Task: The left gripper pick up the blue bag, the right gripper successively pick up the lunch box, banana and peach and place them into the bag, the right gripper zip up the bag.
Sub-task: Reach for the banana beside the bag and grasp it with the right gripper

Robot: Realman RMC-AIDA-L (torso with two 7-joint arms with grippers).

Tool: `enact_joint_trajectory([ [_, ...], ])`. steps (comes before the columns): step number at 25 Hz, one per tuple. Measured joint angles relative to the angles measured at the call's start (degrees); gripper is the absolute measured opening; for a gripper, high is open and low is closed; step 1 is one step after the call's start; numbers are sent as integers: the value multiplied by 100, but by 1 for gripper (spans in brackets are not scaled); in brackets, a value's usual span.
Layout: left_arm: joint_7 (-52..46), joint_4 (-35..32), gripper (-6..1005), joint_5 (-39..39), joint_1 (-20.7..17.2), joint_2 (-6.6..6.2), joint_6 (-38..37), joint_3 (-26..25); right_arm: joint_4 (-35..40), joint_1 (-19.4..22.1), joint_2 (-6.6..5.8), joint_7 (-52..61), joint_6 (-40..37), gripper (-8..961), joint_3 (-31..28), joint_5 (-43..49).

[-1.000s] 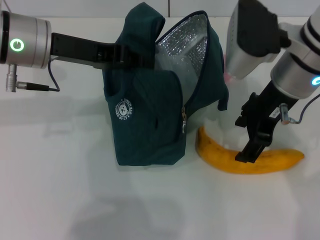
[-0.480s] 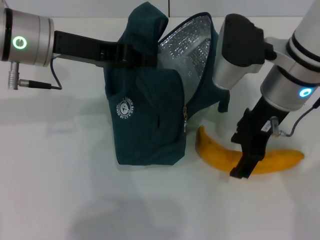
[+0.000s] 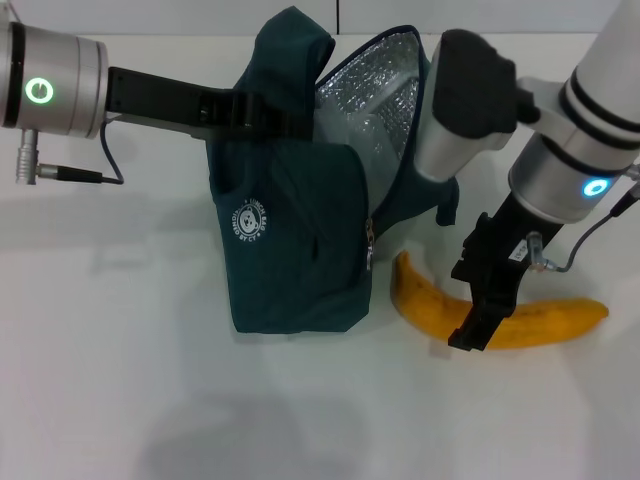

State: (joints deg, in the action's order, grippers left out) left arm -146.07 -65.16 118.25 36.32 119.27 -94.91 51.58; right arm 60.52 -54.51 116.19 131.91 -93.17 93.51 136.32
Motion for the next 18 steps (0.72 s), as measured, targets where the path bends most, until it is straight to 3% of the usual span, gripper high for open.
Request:
enact_joint_trajectory([
  [7, 0, 21, 40, -8, 11, 4, -1, -2, -17, -27, -1, 182, 168, 855, 517, 43],
  [18, 0, 21, 40, -9, -21, 1, -1, 1, -130, -25, 0, 195, 301, 852, 584, 53],
])
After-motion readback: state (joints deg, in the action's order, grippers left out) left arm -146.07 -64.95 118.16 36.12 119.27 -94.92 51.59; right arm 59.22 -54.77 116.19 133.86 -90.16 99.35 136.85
